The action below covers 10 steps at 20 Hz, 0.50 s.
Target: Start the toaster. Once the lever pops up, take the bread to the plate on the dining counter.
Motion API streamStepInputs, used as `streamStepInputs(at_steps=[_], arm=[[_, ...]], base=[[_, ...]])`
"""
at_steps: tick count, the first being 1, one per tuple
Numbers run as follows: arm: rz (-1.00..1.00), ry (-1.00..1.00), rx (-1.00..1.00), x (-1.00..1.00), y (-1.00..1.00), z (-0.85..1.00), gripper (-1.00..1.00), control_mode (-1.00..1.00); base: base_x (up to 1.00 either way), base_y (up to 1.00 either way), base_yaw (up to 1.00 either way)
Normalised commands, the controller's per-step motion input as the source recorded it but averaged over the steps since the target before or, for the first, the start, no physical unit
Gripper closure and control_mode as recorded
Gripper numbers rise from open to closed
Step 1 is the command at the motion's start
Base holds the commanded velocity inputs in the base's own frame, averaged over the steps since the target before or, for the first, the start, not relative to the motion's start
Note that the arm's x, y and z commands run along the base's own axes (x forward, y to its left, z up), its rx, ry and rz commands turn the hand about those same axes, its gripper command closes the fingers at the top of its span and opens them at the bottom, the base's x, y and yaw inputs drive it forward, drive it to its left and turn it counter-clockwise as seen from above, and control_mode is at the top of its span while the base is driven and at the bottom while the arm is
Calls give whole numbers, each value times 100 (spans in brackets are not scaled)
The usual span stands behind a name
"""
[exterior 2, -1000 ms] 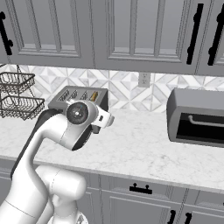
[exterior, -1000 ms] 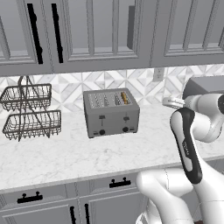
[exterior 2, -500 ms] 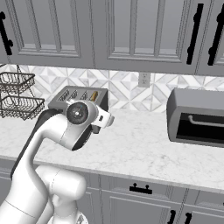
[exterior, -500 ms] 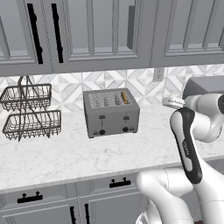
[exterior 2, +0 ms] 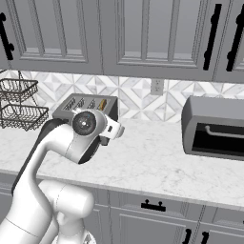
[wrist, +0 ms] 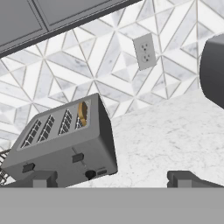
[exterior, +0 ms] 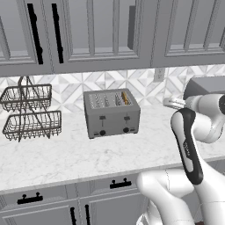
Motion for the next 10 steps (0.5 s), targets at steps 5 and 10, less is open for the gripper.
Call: streamStepInputs(at_steps=[5, 10], arm=[[0, 0, 0, 0, 0, 0, -100, -100], [0, 0, 0, 0, 0, 0, -100, -100]], base=[[0, 0, 0], [0, 0, 0]])
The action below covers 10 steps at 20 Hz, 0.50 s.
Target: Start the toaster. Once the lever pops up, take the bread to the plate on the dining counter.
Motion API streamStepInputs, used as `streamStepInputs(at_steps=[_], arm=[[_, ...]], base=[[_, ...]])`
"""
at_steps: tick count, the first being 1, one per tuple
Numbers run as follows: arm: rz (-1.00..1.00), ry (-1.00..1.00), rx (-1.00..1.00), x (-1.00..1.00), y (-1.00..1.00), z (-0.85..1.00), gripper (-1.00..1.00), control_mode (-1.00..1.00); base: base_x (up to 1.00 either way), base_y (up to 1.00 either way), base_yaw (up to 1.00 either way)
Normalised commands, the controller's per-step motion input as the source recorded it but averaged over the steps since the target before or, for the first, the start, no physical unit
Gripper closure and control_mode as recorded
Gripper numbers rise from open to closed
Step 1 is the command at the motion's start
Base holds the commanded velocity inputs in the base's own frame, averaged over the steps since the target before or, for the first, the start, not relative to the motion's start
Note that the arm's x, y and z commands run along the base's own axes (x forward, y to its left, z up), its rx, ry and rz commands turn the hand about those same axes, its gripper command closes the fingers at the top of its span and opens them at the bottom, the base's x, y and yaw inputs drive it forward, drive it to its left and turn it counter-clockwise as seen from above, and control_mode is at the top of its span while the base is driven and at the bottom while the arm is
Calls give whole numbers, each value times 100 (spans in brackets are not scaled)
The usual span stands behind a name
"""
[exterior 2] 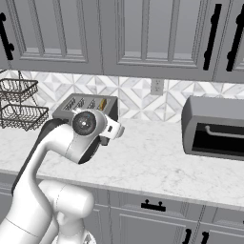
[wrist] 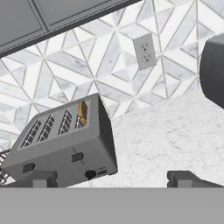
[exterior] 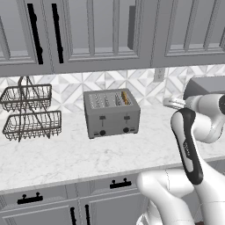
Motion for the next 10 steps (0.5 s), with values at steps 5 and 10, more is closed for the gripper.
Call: streamStepInputs(at_steps=[5, 10], arm=[[0, 0, 0, 0, 0, 0, -100, -100], [0, 0, 0, 0, 0, 0, -100, -100]], base=[[0, 0, 0], [0, 0, 0]])
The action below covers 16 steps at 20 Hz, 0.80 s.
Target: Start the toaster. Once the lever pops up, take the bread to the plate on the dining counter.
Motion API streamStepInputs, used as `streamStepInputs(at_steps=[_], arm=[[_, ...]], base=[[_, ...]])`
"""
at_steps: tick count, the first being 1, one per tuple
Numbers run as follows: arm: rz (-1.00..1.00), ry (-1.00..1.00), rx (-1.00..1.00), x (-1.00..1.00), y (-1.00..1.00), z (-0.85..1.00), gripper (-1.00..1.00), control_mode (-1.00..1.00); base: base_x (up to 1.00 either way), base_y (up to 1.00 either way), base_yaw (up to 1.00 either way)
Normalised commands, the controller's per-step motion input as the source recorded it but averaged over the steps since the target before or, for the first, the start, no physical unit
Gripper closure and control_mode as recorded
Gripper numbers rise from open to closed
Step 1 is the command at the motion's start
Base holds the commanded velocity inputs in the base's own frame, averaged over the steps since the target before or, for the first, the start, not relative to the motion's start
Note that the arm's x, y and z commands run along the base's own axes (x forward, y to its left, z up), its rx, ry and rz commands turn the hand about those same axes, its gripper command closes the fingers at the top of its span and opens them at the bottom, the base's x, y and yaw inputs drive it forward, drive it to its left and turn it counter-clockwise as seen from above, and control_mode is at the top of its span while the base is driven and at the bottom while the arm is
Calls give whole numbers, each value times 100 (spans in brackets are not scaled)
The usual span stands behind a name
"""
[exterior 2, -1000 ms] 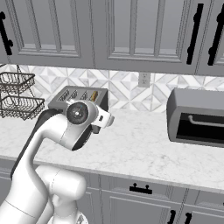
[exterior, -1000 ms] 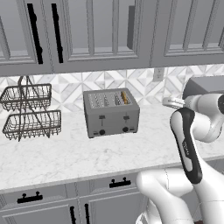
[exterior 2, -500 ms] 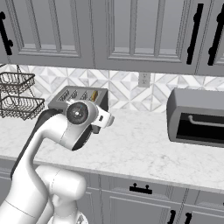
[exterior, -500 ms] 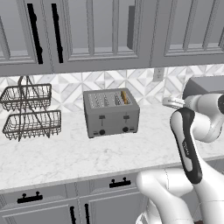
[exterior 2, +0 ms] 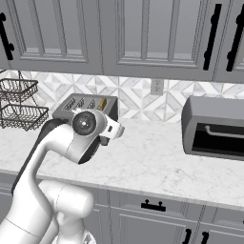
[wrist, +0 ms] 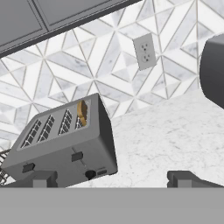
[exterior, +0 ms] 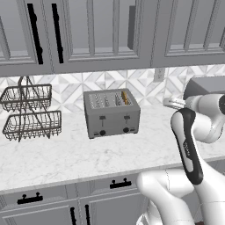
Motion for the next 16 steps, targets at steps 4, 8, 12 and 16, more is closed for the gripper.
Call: streamStepInputs(at_steps=[4, 8, 12, 16], arm=[[0, 0, 0, 0, 0, 0, -100, -100], [0, 0, 0, 0, 0, 0, -100, -100], [0, 0, 0, 0, 0, 0, -100, -100], [0, 0, 0, 0, 0, 0, -100, -100]], base=[[0, 0, 0], [0, 0, 0], [0, 0, 0], [0, 0, 0]])
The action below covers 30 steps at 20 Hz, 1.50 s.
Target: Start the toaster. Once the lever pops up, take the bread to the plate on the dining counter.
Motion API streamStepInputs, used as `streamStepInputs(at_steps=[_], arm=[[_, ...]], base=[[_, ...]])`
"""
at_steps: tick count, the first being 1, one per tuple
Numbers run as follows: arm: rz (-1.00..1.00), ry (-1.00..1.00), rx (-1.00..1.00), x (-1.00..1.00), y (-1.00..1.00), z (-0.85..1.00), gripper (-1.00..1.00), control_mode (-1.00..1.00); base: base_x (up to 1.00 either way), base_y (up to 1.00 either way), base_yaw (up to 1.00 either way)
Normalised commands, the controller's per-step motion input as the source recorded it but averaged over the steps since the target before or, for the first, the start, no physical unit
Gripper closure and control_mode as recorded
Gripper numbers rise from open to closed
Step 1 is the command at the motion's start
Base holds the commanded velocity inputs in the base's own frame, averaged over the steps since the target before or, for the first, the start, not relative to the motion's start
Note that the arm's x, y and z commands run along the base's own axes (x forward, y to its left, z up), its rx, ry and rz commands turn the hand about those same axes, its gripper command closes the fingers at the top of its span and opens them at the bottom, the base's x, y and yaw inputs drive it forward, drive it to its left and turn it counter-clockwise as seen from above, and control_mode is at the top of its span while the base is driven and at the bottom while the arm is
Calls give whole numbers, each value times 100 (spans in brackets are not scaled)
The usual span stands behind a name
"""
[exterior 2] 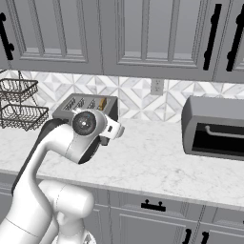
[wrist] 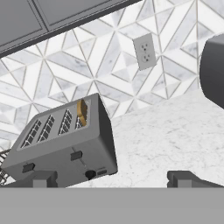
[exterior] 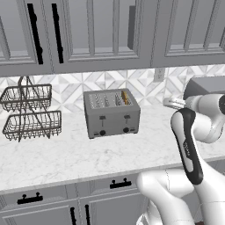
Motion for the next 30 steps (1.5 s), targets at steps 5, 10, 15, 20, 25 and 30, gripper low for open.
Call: streamStepInputs(at_steps=[5, 10, 15, 20, 25, 30], arm=[[0, 0, 0, 0, 0, 0, -100, -100], [0, 0, 0, 0, 0, 0, -100, -100], [0, 0, 0, 0, 0, 0, -100, -100], [0, 0, 0, 0, 0, 0, -100, -100], [0, 0, 0, 0, 0, 0, -100, -100], [0, 0, 0, 0, 0, 0, -100, -100]], base=[[0, 0, 0], [0, 0, 0], [0, 0, 0], [0, 0, 0], [0, 0, 0], [0, 0, 0]])
